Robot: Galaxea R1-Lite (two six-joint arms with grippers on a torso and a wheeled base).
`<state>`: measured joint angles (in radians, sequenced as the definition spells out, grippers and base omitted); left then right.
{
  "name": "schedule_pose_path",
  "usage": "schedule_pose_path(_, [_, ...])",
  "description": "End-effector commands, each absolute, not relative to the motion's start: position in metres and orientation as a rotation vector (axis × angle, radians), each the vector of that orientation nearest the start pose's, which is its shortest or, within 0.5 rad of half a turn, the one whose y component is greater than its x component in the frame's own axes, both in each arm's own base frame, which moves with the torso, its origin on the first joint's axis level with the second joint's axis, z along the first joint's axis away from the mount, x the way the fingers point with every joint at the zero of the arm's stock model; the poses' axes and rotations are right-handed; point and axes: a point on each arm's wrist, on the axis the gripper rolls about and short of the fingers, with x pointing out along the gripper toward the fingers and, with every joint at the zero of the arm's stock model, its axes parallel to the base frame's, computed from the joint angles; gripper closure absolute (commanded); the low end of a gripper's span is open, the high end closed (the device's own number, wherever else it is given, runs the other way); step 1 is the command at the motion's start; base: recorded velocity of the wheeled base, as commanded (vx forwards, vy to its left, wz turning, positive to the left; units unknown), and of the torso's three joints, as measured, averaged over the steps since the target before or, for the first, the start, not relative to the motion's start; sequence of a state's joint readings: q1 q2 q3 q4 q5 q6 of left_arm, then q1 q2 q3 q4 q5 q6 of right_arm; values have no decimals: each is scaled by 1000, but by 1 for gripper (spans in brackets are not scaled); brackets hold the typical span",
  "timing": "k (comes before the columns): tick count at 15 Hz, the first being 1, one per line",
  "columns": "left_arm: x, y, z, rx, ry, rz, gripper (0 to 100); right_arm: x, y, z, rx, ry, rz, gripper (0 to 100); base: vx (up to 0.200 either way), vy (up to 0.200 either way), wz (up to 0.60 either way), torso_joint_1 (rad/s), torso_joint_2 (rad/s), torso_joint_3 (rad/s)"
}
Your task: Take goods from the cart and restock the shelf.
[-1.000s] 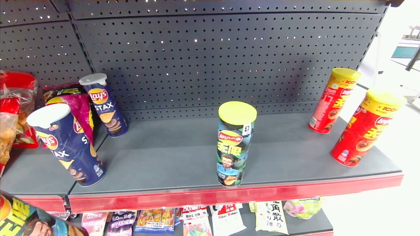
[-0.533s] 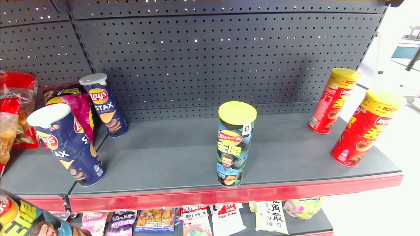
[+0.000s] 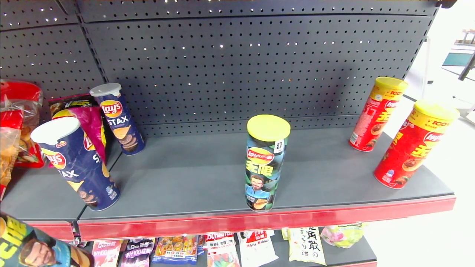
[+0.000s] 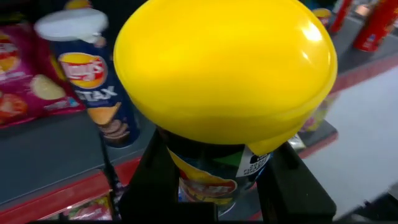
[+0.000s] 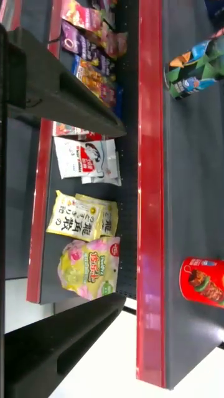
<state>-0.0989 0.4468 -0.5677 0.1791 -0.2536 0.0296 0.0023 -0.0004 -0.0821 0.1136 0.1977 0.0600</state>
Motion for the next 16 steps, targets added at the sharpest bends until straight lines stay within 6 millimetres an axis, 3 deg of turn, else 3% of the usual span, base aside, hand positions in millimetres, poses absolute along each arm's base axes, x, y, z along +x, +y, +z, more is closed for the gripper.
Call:
schedule_pose_path(1, [-8,-4,224,28,29,-323,100,-28,4,87,86,60,205,0,0,0,0,0,0,0])
schedule_pose_path(4, [-12,-3,221,31,18,-292,100,-30,5,85,7,34,218,0,0,0,0,0,0,0])
schedule_pose_path(11, [-10,-2,221,109,16,-242,100,-25,2,83,24,21,78,0,0,0,0,0,0,0])
schedule_pose_path(16, [-11,-2,221,131,9,-242,100,-25,2,82,29,-8,86,0,0,0,0,0,0,0])
